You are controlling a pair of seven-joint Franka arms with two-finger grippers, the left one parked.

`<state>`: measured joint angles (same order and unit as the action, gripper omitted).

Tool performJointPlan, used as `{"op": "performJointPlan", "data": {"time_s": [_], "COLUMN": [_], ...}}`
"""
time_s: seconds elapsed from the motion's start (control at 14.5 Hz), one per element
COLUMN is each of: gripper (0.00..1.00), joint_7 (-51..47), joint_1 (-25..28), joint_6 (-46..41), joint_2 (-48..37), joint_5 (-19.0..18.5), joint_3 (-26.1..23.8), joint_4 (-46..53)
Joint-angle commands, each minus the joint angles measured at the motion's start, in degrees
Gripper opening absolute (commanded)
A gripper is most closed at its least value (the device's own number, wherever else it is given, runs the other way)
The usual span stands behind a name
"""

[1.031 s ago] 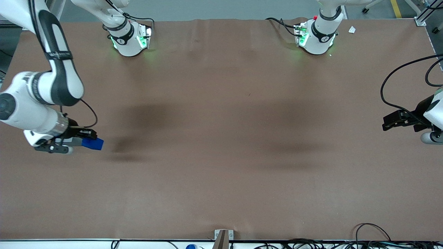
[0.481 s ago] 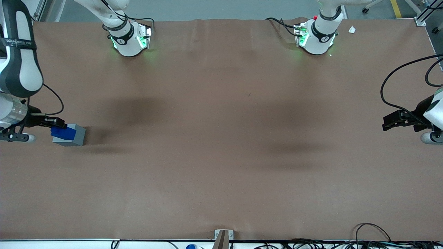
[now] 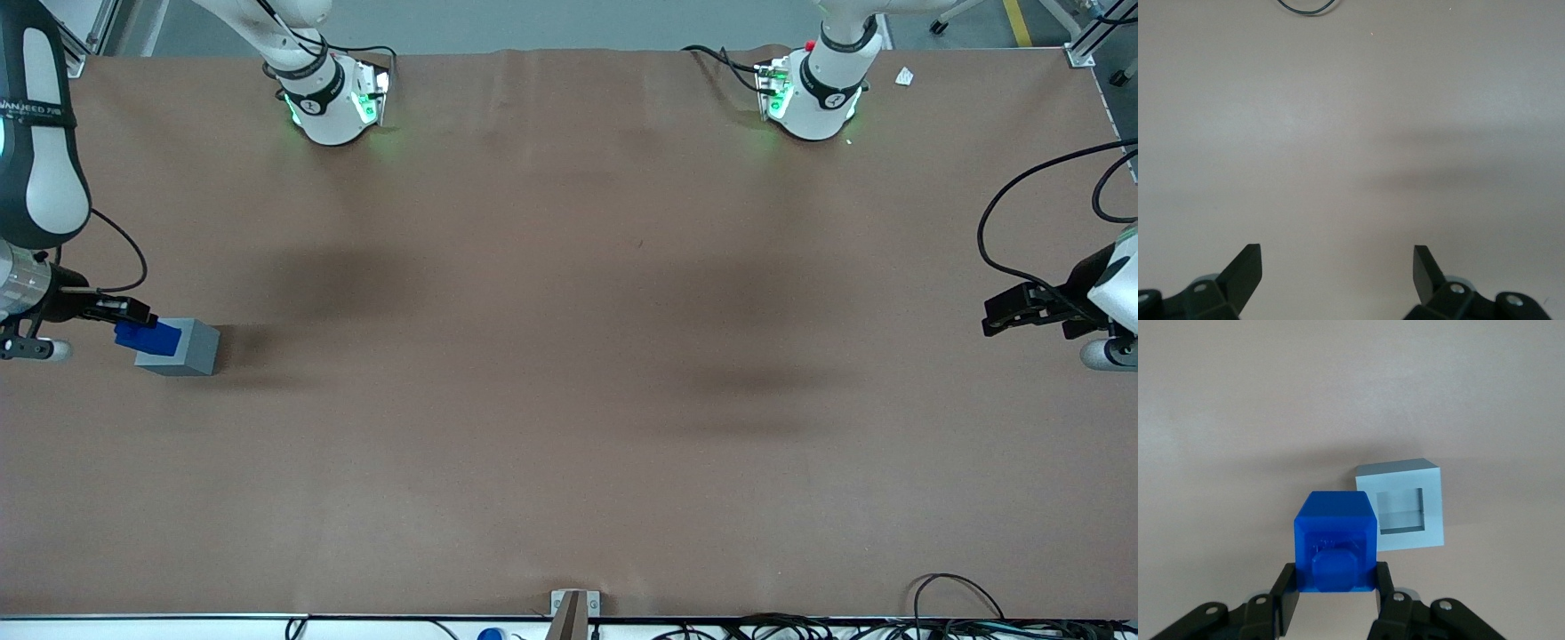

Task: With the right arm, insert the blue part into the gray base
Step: 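Align and lower the blue cube into the gray base opening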

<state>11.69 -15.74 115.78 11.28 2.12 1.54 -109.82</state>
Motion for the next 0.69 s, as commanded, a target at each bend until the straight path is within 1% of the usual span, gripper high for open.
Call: {"op": "performJointPlan", "data": {"time_s": [0.0, 0.41, 0.62], "gripper": [0.06, 0.05, 0.05], "joint_7": [0.52, 1.23, 4.81], "joint_1": [-1.83, -2.18, -4.29], "joint_6": [-0.20, 1.37, 3.13], "joint_2": [0.59, 2.69, 4.01], "joint_5": [-0.10, -0.19, -1.24], "joint_3": [-0.84, -0.75, -0.84], "joint_4": [0.05, -0.13, -0.48]}}
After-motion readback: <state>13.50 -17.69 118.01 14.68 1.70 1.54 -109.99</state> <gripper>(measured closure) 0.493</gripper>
